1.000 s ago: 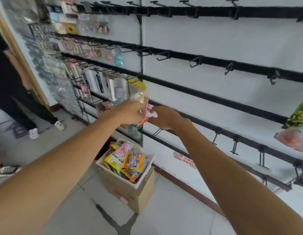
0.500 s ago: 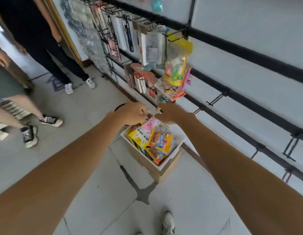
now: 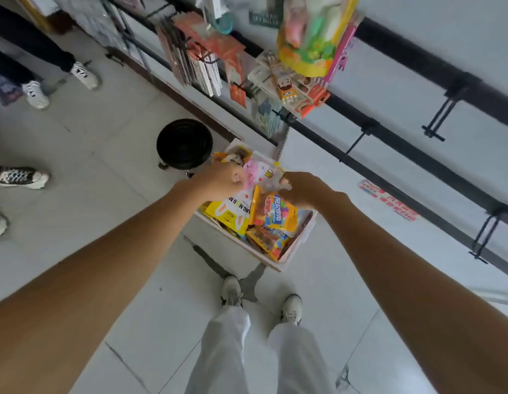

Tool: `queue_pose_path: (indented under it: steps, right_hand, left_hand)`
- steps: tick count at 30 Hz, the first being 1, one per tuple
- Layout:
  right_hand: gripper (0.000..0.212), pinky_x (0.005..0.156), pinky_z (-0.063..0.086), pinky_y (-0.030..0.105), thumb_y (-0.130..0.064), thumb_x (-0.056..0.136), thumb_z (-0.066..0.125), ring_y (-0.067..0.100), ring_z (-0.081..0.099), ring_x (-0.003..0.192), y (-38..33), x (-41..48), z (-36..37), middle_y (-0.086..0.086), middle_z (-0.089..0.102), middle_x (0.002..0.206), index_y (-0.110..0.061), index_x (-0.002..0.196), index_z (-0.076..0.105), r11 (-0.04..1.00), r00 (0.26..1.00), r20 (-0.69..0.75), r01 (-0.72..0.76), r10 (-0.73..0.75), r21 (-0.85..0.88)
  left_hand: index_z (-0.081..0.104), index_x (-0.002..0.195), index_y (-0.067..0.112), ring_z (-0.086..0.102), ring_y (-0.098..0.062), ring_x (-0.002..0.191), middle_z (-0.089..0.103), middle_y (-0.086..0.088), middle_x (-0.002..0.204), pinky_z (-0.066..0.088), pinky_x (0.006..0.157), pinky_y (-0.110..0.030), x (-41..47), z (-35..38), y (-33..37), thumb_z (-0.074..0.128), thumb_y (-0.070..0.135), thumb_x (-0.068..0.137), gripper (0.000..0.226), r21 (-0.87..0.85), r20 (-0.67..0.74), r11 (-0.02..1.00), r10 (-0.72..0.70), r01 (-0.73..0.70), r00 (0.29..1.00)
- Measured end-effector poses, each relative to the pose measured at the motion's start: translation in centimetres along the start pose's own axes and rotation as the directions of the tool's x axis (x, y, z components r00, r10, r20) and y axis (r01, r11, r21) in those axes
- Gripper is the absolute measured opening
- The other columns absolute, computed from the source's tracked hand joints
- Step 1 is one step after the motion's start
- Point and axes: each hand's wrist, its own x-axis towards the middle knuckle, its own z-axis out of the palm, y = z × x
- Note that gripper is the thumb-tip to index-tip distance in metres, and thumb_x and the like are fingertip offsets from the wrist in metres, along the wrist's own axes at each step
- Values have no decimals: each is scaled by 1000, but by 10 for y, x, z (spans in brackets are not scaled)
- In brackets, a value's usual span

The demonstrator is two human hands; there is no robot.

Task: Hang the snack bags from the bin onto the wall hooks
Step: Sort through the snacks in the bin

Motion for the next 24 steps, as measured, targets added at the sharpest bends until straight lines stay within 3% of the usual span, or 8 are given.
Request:
queue_pose_path:
  steps: [5, 10, 16, 20, 24]
  right_hand:
    - [44, 93, 43, 33, -36, 96, 52, 27, 55, 120, 46, 51, 51, 7, 59, 133, -17, 135, 49, 990, 994, 31, -109, 107, 89]
    - [47, 91, 46, 35, -33, 96, 52, 29, 54, 120, 89, 86, 105, 9, 55, 135, -15, 138, 44, 960, 969, 64, -243, 237, 135]
    - [33, 94, 40, 36, -28, 89, 58, 28, 59, 110, 100, 103, 131, 6, 62, 116, -15, 120, 56, 939, 938, -142, -287, 315, 191]
    - [41, 91, 44, 37, -40, 87, 66, 22, 58, 97, 98, 111, 134, 1, 63, 101, -14, 116, 53, 839, 912, -50, -351, 406, 416]
    - [29, 80, 48, 34, -33, 90, 64, 19, 59, 91, 95, 109, 129, 3, 65, 104, -10, 108, 65, 778, 940, -47, -251, 338, 576]
  left_hand:
    - [63, 113, 24, 58, -13, 103, 64, 7, 112, 47, 85, -31, 62, 68, -27, 52, 22, 95, 21, -52, 39, 998, 31, -28, 999]
    - [62, 119, 20, 64, -15, 97, 68, -1, 112, 53, 82, -34, 107, 108, -38, 52, 17, 97, 25, -119, -21, 988, 101, -103, 995]
    - [61, 123, 18, 47, -6, 91, 58, 0, 114, 36, 74, -25, 131, 135, -35, 59, 13, 91, 32, -25, -78, 987, 158, -161, 984]
    - [62, 122, 18, 45, -8, 90, 57, -2, 109, 39, 73, -28, 132, 139, -34, 62, 13, 89, 34, -32, -120, 990, 135, -140, 984]
    - [60, 125, 17, 50, -11, 92, 58, -2, 111, 42, 74, -28, 122, 135, -33, 62, 10, 89, 37, -77, -97, 990, 110, -118, 989]
